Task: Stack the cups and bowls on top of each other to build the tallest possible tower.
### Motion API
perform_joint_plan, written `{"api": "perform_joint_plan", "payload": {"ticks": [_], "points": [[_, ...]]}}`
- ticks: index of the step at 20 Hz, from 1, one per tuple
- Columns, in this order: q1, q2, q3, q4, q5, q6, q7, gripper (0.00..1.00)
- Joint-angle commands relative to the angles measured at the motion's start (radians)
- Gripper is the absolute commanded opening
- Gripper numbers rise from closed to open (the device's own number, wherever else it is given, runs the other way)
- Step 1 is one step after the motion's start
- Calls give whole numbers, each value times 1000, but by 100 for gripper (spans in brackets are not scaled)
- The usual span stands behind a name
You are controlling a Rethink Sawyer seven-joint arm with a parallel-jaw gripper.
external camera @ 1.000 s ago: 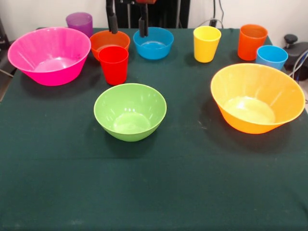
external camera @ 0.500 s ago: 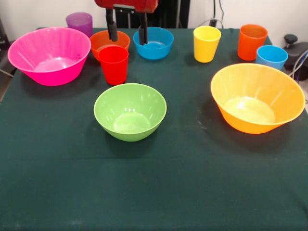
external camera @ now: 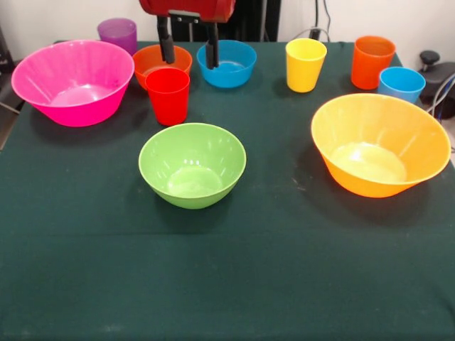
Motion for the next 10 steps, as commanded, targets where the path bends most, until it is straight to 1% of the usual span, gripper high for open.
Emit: {"api": "perform_joint_plan", "payload": {"ticks": [1,10], "points": [[26,104,46,-52,-135,35,-181,100],[19,122,50,-22,-156,-32,-150,100]]}}
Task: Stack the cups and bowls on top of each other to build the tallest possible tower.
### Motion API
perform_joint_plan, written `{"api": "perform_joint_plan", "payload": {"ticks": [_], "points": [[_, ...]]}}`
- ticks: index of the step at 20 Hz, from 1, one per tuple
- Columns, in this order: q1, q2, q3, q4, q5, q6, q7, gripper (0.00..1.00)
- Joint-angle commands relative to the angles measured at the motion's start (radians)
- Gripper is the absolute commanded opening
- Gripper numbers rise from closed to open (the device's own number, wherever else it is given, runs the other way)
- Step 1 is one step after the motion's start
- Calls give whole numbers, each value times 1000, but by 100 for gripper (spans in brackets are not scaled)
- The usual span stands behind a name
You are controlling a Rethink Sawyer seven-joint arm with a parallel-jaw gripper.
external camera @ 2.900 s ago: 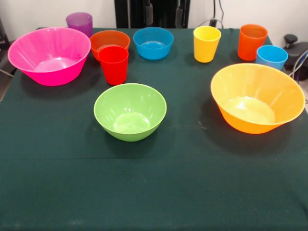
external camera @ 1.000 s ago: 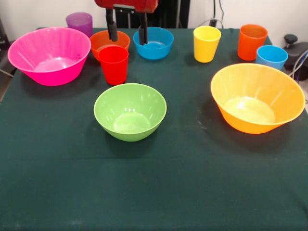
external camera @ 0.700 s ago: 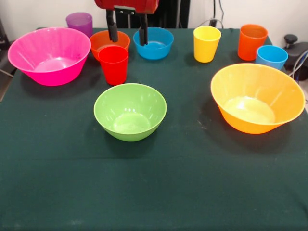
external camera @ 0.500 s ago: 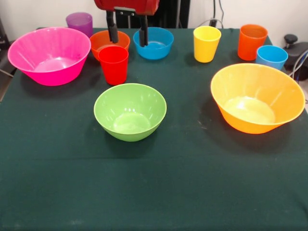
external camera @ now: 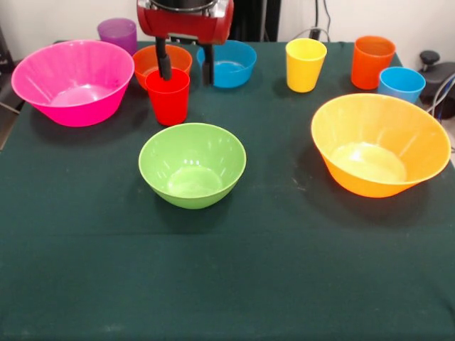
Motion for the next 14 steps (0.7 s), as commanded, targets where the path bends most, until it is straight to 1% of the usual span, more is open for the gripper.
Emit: {"api": "perform_joint_plan", "payload": {"ticks": [1,6,14], "points": [[13,67,51,2,-92,-32,-149,100],[9,65,57,4,-101,-30,-149,100],[5,54,65,8,-93,-9,-151,100]]}}
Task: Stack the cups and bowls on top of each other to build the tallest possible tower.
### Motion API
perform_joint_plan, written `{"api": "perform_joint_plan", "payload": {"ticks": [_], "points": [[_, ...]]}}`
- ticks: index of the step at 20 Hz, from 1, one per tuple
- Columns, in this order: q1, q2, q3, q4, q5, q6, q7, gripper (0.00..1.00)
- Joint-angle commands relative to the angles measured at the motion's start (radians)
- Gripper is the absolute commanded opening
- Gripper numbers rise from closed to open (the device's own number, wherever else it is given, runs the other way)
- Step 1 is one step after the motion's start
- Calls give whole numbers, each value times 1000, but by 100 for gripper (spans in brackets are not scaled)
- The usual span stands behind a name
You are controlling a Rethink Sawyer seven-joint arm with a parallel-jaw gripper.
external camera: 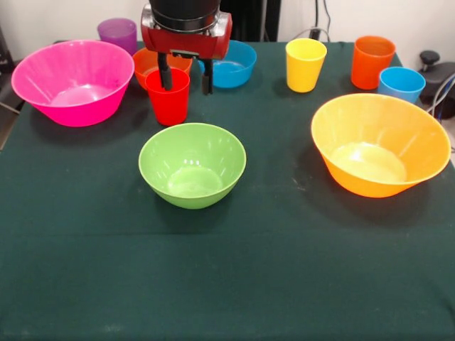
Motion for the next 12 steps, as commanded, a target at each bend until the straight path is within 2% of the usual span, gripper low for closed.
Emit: {"api": "perform_joint_plan", "payload": {"ticks": [1,8,12], "points": [[4,18,66,6,-59,-7,-153,100],[1,-5,69,22,-47,12,-153,100],[0,-40,71,24,-28,62,-161,100]]}}
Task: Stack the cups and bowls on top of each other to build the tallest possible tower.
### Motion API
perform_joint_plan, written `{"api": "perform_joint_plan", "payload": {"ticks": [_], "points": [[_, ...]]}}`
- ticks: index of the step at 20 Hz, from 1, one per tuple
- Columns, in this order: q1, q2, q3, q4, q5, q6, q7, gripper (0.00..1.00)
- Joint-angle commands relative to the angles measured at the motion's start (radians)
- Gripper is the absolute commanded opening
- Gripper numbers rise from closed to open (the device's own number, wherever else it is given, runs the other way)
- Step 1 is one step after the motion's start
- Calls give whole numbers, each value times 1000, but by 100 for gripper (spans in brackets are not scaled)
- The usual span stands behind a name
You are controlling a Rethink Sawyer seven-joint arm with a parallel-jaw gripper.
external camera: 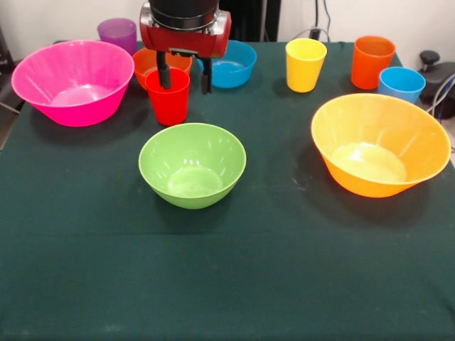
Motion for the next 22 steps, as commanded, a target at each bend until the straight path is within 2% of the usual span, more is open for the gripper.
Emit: {"api": "perform_joint_plan", "payload": {"ticks": [1,13,17,22], "points": [[1,-46,72,26,-19,80,-164,100],[8,-133,73,36,20,191,-163,100],[7,-139,75,45,20,188,-157,100],[3,-140,74,90,17,129,-139,100]]}}
